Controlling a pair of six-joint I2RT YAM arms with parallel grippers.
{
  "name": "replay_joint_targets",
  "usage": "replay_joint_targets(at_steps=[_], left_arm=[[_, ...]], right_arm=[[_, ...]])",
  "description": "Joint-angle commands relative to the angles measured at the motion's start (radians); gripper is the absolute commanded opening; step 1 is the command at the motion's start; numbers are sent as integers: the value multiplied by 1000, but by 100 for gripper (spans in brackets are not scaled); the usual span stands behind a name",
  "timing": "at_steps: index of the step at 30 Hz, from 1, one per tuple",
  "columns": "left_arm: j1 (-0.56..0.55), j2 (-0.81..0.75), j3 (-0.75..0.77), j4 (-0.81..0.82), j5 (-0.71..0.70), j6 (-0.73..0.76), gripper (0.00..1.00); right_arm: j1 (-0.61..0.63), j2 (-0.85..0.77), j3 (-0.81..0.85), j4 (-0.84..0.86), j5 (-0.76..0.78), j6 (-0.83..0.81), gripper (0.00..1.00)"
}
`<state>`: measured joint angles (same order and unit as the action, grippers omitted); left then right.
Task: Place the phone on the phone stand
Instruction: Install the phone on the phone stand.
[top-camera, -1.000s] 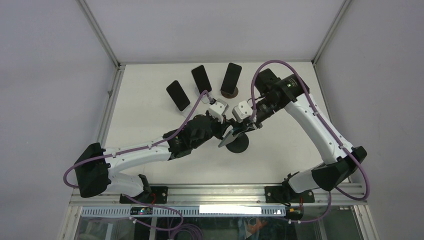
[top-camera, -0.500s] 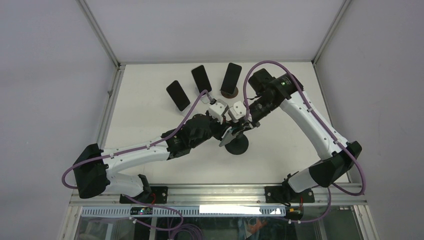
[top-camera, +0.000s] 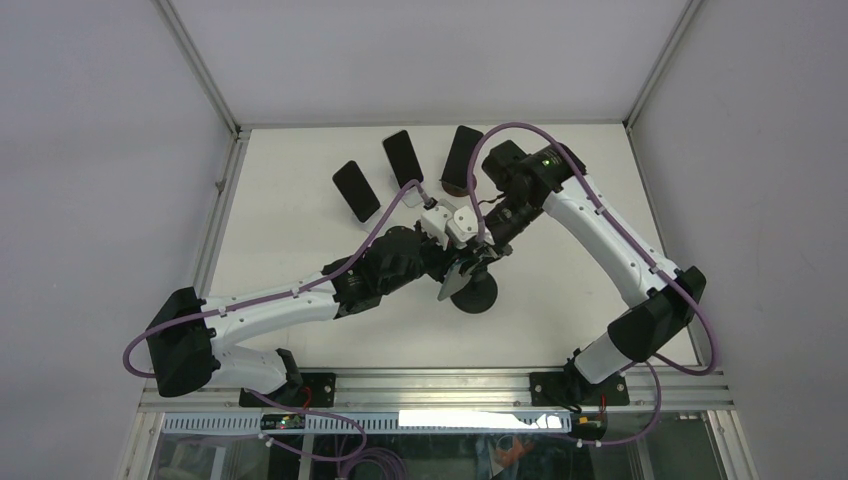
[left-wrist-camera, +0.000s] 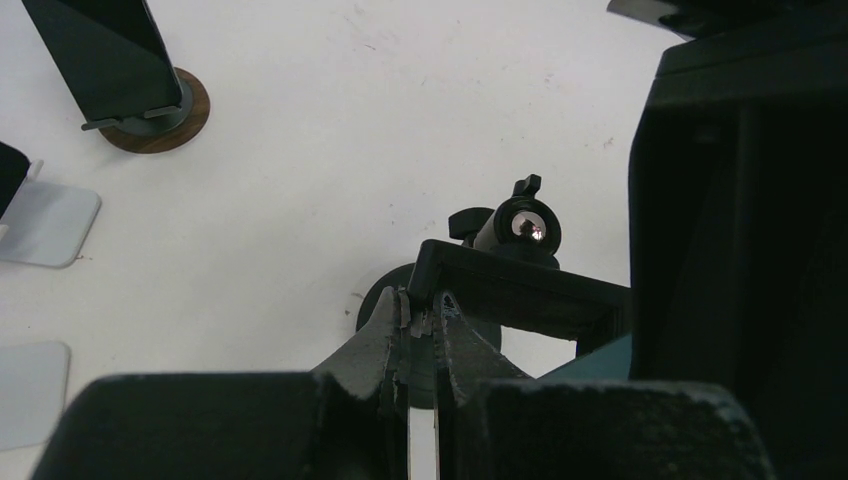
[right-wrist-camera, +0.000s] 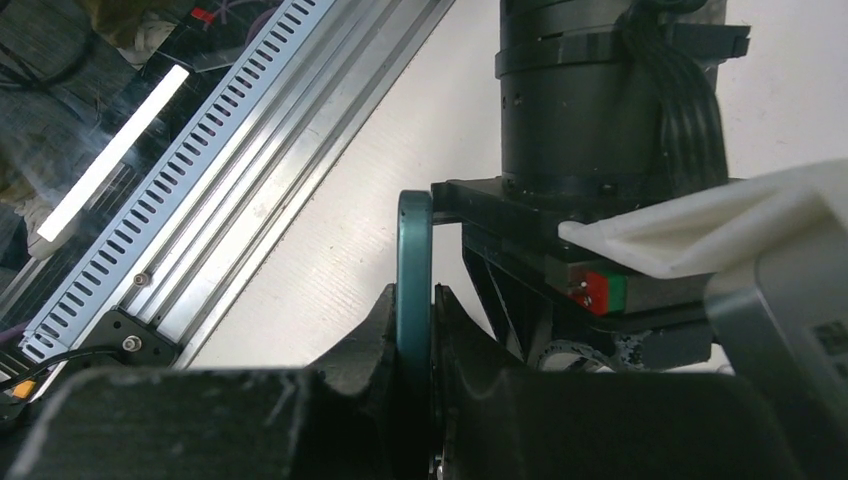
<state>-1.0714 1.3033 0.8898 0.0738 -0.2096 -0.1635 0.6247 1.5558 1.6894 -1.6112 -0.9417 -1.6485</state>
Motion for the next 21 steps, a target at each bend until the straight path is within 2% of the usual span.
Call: replay_joint_targets(at_steps=[1,7,12,16,21], left_arm=[[-4,-21,62,73,50,10,0],[-4,1,73,76,73,11,0],[-4,8,76,75,77,11,0],[-4,7,72,76,81,6,0],[-4,3,68,75,77,6,0]], right_arm=[[-2,-21,51,49,7,-9,0],[2,-17,42,46,-10,-30,0],[74,0,47,17,-13,-64,0],[101,-28,14,80,-9,-29,0],[77,-46,23,98,25,13,0]])
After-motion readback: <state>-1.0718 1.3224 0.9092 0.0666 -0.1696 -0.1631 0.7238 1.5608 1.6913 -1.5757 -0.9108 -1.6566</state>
